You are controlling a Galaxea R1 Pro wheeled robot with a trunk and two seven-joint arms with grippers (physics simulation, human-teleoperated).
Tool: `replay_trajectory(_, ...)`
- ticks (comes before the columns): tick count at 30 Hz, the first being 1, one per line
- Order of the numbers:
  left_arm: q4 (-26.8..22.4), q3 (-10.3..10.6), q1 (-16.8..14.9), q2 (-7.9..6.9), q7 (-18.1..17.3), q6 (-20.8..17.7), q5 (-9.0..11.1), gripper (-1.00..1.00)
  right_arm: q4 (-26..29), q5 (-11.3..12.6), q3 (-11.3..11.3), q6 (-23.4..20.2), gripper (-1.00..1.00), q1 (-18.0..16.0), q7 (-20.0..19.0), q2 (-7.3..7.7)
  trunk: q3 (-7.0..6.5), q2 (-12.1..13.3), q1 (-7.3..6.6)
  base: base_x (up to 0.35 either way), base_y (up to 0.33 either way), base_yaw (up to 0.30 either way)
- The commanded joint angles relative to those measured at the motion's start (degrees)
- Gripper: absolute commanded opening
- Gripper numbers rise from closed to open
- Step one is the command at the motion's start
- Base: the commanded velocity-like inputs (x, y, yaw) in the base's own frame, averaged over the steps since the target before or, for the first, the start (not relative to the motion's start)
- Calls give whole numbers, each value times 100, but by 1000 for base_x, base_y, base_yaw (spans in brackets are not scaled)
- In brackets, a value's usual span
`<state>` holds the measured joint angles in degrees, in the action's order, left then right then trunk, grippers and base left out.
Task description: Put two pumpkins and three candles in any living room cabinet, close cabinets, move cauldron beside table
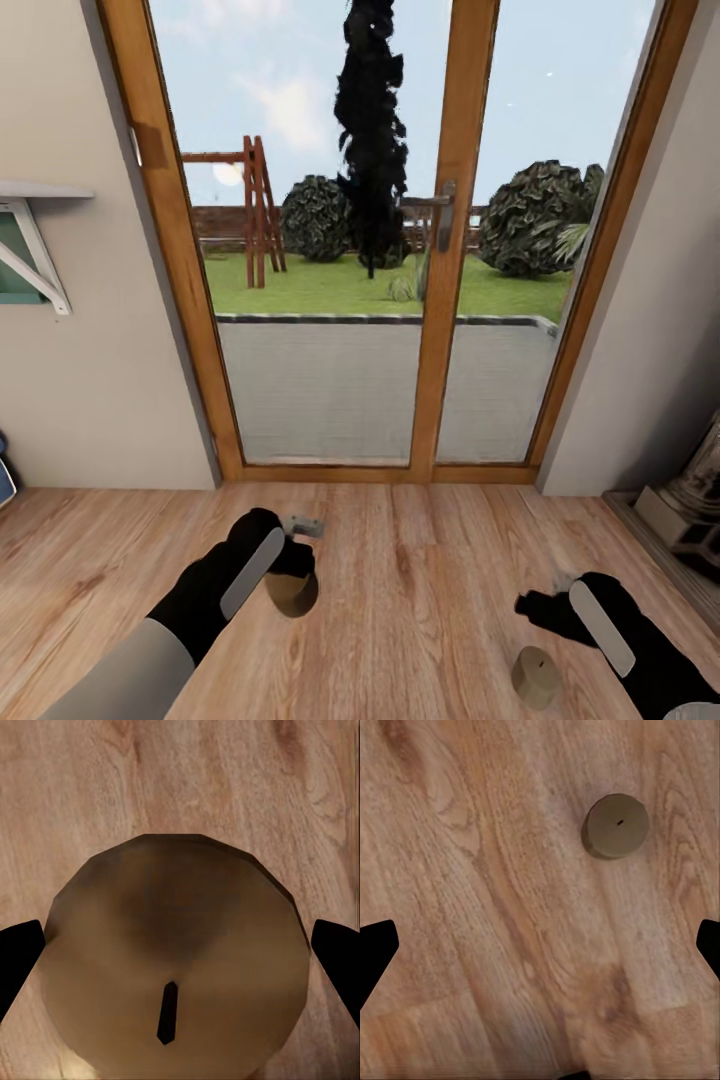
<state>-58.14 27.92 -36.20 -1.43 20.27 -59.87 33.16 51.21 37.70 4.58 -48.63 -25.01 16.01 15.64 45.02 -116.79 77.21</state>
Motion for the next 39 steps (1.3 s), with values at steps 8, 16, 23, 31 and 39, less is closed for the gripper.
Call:
replay_trajectory(8, -233, 33, -151, 128, 57, -13, 54, -100, -575, 57, 220, 266, 100, -359, 29, -33, 6, -3, -1, 0, -5, 0)
replay_trajectory(16, -282, 36, -176, 154, 56, -13, 48, -100, -1925, -117, 378, 1127, 100, -1244, 41, -103, 6, -3, -1, 0, 0, 0)
replay_trajectory(23, -256, 57, -192, 167, 56, -13, 38, -100, -2844, -607, 389, 1897, 100, -1329, 36, -122, 6, -3, -1, 0, 0, 0)
replay_trajectory(31, -229, 64, -203, 169, 56, -13, 44, -100, -2992, -696, 401, 2039, 100, -1339, 19, -186, 6, -3, -1, 0, 0, 0)
replay_trajectory(39, -237, 70, -196, 157, 56, -13, 46, -100, -3002, -702, 403, 2080, 100, -1340, -19, -215, 24, -43, 21, 0, 0, 0)
